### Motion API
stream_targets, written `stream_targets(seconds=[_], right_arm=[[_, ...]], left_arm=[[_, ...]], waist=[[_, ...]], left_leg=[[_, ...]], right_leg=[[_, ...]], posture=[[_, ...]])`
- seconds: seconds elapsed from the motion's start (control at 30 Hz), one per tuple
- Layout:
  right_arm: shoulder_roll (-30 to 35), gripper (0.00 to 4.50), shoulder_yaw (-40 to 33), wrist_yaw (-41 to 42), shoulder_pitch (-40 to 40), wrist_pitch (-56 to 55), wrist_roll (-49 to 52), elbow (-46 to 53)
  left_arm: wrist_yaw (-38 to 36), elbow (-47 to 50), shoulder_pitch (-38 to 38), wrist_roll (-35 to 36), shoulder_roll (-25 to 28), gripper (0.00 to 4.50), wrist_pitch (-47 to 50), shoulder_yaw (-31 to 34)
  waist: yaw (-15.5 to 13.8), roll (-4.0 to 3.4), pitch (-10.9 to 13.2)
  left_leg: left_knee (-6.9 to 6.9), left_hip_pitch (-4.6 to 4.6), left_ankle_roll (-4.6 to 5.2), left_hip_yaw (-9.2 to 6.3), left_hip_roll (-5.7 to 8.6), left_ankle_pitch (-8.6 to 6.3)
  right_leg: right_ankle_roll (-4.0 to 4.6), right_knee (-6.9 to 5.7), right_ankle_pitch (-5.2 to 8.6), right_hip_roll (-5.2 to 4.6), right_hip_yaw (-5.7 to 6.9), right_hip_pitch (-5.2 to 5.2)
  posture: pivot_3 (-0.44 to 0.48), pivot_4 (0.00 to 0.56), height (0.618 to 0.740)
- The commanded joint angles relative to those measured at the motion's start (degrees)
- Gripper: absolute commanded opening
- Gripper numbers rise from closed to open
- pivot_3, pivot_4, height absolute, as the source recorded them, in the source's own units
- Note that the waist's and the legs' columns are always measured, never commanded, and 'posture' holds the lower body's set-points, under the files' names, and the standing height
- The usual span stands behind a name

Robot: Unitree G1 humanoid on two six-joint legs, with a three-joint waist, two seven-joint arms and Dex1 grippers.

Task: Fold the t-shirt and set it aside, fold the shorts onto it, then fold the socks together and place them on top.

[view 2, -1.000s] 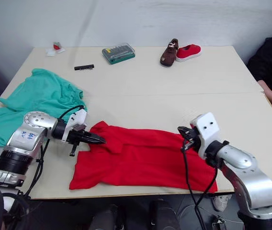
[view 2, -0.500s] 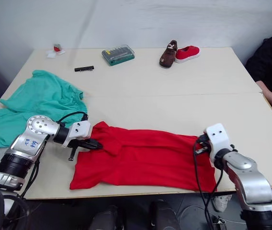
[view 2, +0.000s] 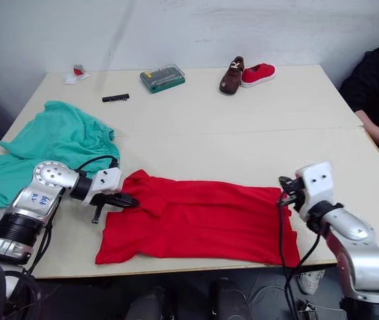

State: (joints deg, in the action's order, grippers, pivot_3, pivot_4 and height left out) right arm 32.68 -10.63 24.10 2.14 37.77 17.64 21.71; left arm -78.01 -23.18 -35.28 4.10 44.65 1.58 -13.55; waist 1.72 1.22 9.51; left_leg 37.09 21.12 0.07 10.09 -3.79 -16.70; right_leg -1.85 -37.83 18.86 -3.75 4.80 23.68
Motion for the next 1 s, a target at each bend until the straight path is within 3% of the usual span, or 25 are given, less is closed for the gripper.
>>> stream_targets(seconds=[0.03, 0.27, 0.37, 0.47, 0.6, 0.77, 1.0], right_arm=[[0.2, 0.0, 1.0, -2.5, 0.6, 2.9, -2.7, -3.8], [3.4, 0.0, -1.8, -3.2, -0.7, 2.0, -5.5, -9.0], [4.4, 0.0, -5.3, -0.3, -1.2, -5.2, -4.5, -10.0], [3.5, 0.0, -9.0, 4.7, -0.6, -9.9, 1.0, -6.4], [4.0, 0.0, -9.5, 8.5, -0.1, -8.5, 6.1, -0.5], [3.8, 0.0, -4.0, 7.9, 2.2, -4.5, 5.9, 1.1], [4.5, 0.0, 5.9, 7.7, 1.3, -2.0, 0.9, -0.8]], left_arm=[[-1.4, -0.7, 0.9, -1.7, 1.0, 0.03, 0.9, -1.0], [1.8, -7.3, -0.9, -7.5, 3.4, 0.03, -6.2, -2.2], [2.8, -11.8, -2.9, -9.4, 5.0, 0.03, -10.1, -2.4], [0.4, -11.8, -4.1, -5.1, 4.4, 0.03, -7.7, 0.1], [-5.8, -2.6, -4.9, 6.2, 2.4, 0.03, 7.8, 4.6], [-5.4, 5.4, -5.0, 9.0, 1.1, 0.03, 17.0, 4.9], [0.4, 0.6, -3.2, -0.5, -0.2, 0.03, 8.5, -0.4]], waist=[[0.0, 0.0, 0.0], [0.0, 0.17, -0.1], [0.0, 0.17, -0.1], [0.5, -0.06, 0.0], [0.5, 0.1, 0.2], [0.2, 0.26, 0.3], [0.0, 0.28, 0.3]], left_leg=[[0.0, 0.02, -0.01, 0.01, 0.0, 0.0], [0.0, -0.05, 0.06, 0.03, -0.01, -0.06], [-0.03, -0.09, 0.17, 0.02, -0.01, -0.12], [-0.08, -0.07, 0.19, 0.02, -0.02, -0.1], [-0.1, 0.06, 0.08, 0.0, -0.1, -0.05], [0.06, 0.3, -0.14, 0.03, -0.07, 0.07], [0.04, 0.3, -0.13, 0.06, -0.06, 0.06]], right_leg=[[0.0, 0.02, 0.0, 0.0, 0.0, 0.0], [0.0, 0.06, 0.0, -0.01, -0.01, -0.04], [0.0, 0.05, 0.0, -0.01, -0.01, -0.05], [0.05, 0.03, -0.02, 0.03, -0.01, 0.0], [0.05, 0.0, -0.02, 0.18, -0.03, 0.12], [0.01, 0.07, -0.01, 0.16, -0.06, 0.25], [-0.01, 0.09, 0.01, 0.15, -0.09, 0.27]], posture=[[0.0, 0.15, 0.74], [0.0, 0.15, 0.74], [0.0, 0.15, 0.74], [0.0, 0.15, 0.74], [0.0, 0.15, 0.74], [0.0, 0.15, 0.74], [0.0, 0.15, 0.74]])
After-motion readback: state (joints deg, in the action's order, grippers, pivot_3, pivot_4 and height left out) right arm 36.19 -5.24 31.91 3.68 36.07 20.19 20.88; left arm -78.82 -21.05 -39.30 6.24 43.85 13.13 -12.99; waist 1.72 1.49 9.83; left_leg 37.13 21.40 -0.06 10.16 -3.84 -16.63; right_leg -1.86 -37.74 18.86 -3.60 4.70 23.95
